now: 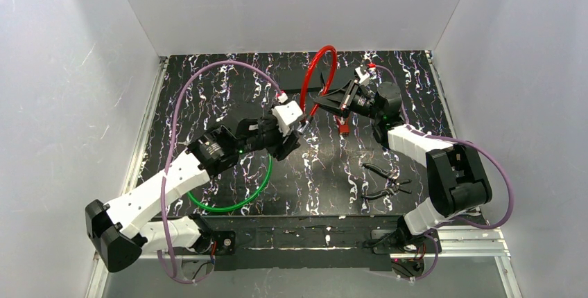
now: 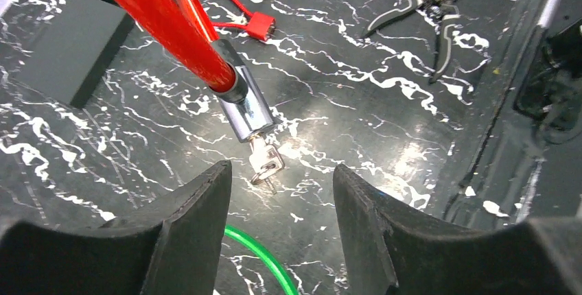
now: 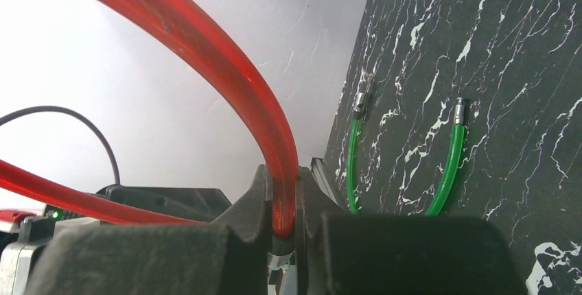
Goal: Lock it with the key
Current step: Lock the lock.
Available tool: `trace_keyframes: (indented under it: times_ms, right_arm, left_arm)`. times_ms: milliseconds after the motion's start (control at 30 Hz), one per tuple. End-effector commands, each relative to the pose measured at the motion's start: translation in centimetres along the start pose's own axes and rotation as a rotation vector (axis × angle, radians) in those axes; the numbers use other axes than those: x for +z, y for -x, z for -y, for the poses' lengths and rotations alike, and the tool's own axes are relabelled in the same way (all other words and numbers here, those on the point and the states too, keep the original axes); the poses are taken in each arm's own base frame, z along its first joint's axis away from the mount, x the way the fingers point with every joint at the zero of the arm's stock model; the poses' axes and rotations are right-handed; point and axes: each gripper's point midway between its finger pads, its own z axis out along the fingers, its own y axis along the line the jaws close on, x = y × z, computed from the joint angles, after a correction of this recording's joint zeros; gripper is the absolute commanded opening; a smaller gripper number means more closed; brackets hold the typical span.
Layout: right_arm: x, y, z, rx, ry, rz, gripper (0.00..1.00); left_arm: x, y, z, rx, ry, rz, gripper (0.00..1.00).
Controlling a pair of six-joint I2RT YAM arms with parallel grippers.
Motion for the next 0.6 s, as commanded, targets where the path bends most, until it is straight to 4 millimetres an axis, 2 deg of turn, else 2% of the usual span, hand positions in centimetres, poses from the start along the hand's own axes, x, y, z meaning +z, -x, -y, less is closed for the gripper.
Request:
trace_keyframes:
  times_ms: [0, 367, 500, 567]
  right_arm:
    - [-0.1, 1.2, -3.6, -0.077, 0.089, 0.04, 0.01]
    - [-0.3, 1.3, -4.0, -0.081, 0.096, 0.053, 0.01]
    - [-0.4, 1.3, -4.0, -0.081, 0.097, 0.056, 0.01]
    - [-0.5, 1.2, -3.9, -0.081, 0.097, 0.055, 0.01]
  left_arm:
    - [0.4, 0.1, -1.1, 0.109, 0.086, -0.012, 0.54]
    - [1.9, -1.1, -1.3, 0.172, 0.127, -0.088, 0.47]
    - [1.7, -1.0, -1.5, 0.148, 0.142, -0.089, 0.24]
    - [1.7, -1.0, -1.3, 0.127, 0.138, -0.092, 0.17]
